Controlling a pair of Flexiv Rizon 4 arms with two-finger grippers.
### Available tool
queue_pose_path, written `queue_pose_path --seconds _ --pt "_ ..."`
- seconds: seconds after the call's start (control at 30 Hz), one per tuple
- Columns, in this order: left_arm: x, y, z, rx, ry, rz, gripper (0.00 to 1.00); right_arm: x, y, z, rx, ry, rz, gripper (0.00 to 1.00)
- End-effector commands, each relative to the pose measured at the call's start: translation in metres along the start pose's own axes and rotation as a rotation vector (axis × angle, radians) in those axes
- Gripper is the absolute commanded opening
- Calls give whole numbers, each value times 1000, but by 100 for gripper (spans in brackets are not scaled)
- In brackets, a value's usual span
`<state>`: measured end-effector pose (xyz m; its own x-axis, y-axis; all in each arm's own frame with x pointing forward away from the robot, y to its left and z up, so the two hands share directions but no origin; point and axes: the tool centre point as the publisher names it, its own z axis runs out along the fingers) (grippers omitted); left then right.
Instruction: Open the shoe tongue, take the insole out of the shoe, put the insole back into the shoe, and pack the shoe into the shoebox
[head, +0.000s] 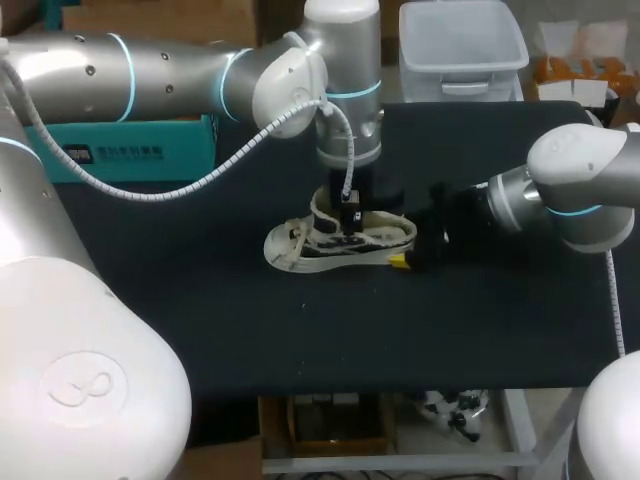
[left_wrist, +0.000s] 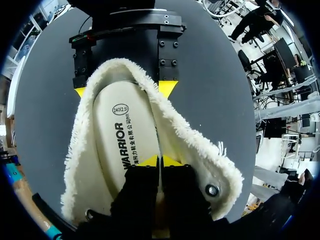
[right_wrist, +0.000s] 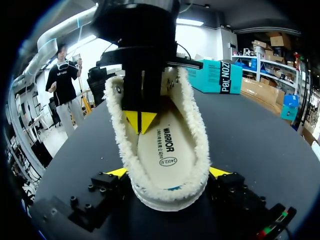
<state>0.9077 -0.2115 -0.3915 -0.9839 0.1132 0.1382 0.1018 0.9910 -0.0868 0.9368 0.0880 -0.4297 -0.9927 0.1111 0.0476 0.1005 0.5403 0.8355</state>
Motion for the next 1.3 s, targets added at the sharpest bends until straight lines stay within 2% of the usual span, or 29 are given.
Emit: queue_pose_path --seconds 0.03,0.4,0.8,1.03,1.3 --pt "9 4 9 8 -24 -7 18 0 -3 1 -4 -2 -1 0" --pt "3 1 28 10 -102 -49 24 0 -3 1 -4 -2 -1 0" --pt "-24 -3 56 1 -169 -52 25 0 -3 1 -4 -2 -1 0" --pt "-27 -4 64 -6 -260 -33 32 0 -3 1 -4 -2 -1 0" --pt "-43 -10 64 -15 -341 -19 34 0 -3 1 -4 -2 -1 0"
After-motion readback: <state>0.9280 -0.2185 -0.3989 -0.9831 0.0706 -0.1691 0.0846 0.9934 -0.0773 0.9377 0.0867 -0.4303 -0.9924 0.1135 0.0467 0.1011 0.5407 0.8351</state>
